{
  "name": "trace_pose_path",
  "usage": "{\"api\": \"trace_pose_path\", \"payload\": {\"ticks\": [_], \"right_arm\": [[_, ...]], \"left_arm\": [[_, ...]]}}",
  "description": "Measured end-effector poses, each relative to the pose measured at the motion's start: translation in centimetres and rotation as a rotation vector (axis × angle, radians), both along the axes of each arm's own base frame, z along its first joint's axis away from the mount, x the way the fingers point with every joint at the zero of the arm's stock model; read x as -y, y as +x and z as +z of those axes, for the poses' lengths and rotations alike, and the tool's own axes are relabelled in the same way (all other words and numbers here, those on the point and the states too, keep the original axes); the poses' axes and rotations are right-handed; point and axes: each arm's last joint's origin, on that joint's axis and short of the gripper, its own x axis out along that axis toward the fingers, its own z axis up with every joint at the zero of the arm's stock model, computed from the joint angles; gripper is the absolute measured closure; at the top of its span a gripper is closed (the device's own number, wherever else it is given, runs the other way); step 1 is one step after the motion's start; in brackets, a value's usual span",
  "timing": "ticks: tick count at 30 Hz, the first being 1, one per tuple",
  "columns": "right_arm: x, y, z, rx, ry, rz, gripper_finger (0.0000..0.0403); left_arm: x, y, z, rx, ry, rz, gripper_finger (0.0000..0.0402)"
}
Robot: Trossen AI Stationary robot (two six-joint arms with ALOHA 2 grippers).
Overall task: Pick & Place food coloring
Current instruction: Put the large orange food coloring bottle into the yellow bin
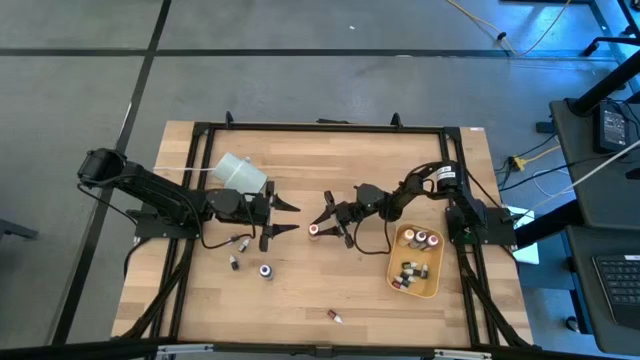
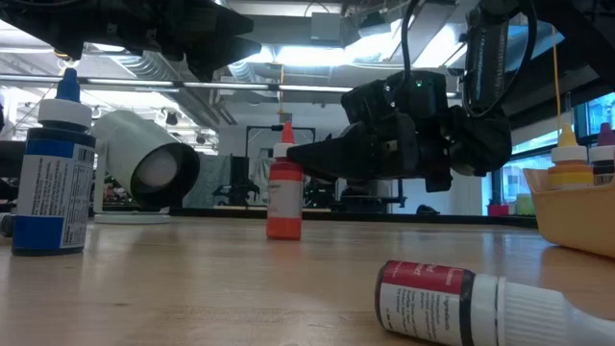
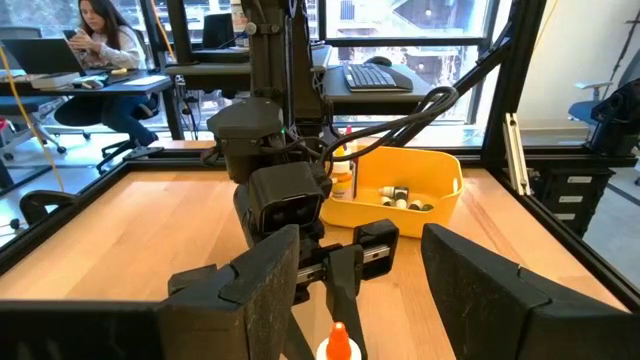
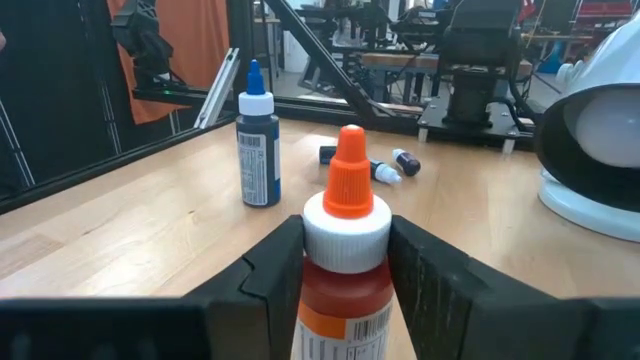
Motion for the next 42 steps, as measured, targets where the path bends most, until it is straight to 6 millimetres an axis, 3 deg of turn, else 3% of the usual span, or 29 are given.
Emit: {"api": "trace_pose_path", "payload": {"ticks": [5,14,20,28,33,42], "right_arm": [[0.0,0.0,0.0,-0.001,0.001,0.0,0.024],[0.1,-0.1,-0.2,-0.059,0.098,-0.01,0.0139],[1.0,-0.1,1.0,-0.088,0.21,0.001,0.0108],[1.2,-0.4,4.9,-0.07,0.27,0.123,0.0111],[1.1,-0.9,7.5,-0.196,0.227,0.096,0.0124],[-0.4,-0.8,14.0,-0.55,-0.13,-0.085,0.0127]], "left_arm": [[0.0,0.0,0.0,0.0,0.0,0.0,0.0194],[0.0,0.0,0.0,0.0,0.0,0.0,0.0194],[0.0,0.0,0.0,0.0,0.0,0.0,0.0194],[0.1,0.0,0.0,0.0,-0.017,-0.005,0.0194],[0.1,0.0,0.0,0.0,-0.019,-0.005,0.0194],[0.1,0.0,0.0,-0.001,-0.018,-0.005,0.0194]]}}
